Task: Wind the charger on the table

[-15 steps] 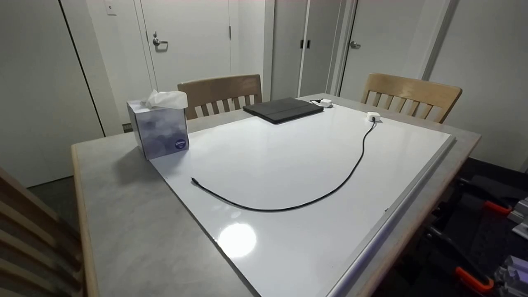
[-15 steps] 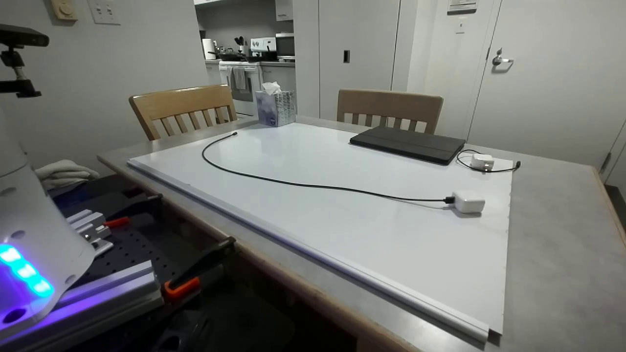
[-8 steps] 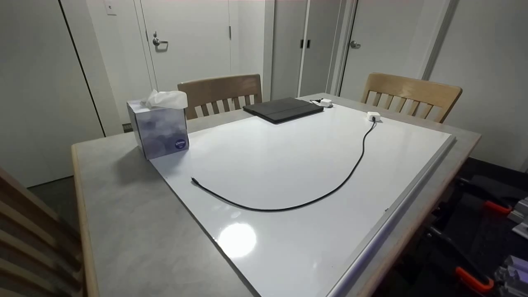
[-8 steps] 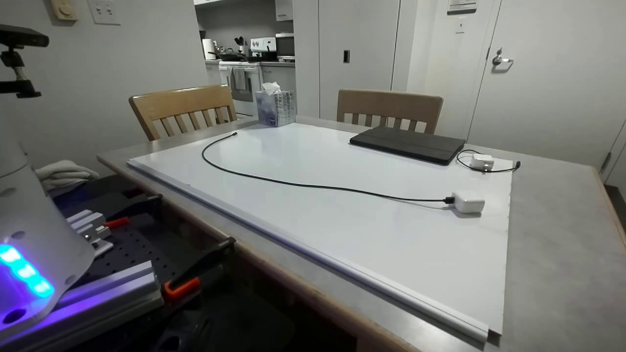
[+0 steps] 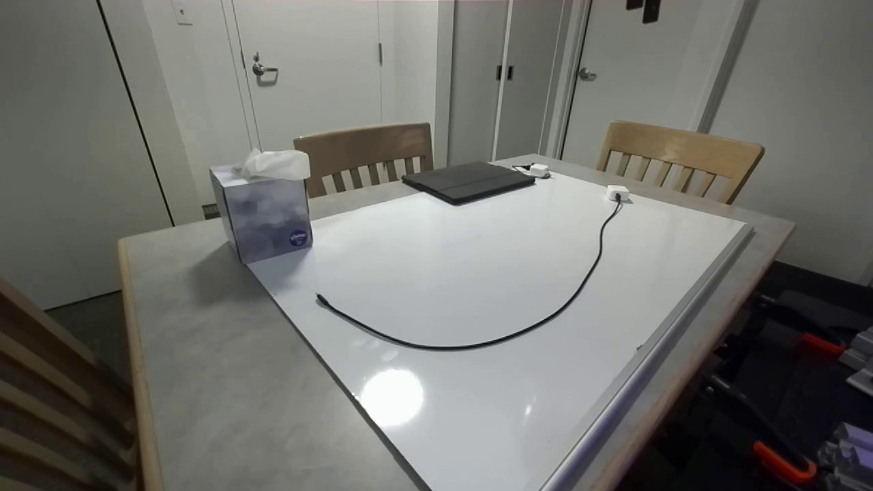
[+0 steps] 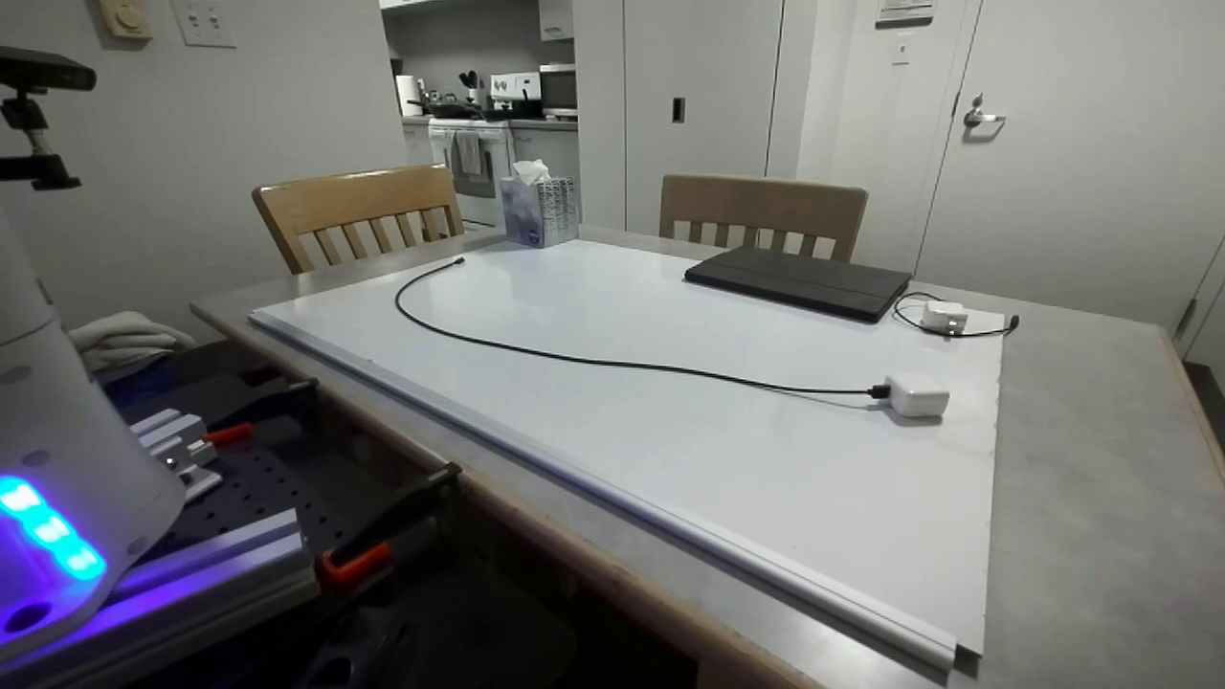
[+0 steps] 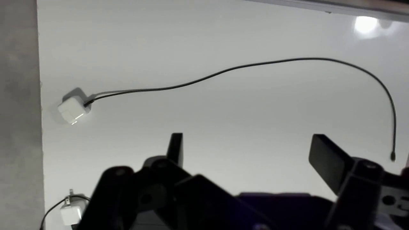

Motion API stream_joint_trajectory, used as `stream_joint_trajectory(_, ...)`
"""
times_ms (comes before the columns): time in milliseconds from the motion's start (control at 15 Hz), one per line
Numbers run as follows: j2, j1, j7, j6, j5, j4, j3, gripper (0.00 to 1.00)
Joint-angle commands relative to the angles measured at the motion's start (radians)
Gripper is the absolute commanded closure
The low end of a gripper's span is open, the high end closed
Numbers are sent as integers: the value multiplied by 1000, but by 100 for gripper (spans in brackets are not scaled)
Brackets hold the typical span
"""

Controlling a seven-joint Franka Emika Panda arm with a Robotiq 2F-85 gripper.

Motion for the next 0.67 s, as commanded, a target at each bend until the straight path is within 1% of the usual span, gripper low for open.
stream_joint_trajectory(0,25,-65,55,5,59,24,-21,0)
stream_joint_trajectory(133,18,-90,82,-25,88,27,-35,0)
stream_joint_trajectory(200,7,-79,56,0,56,5,-20,0)
stream_joint_trajectory(333,7,-89,56,-1,60,6,-24,0)
stream_joint_trajectory(533,6,-83,57,-1,60,6,-15,0)
stream_joint_trajectory(600,11,-83,115,50,49,-1,-16,0)
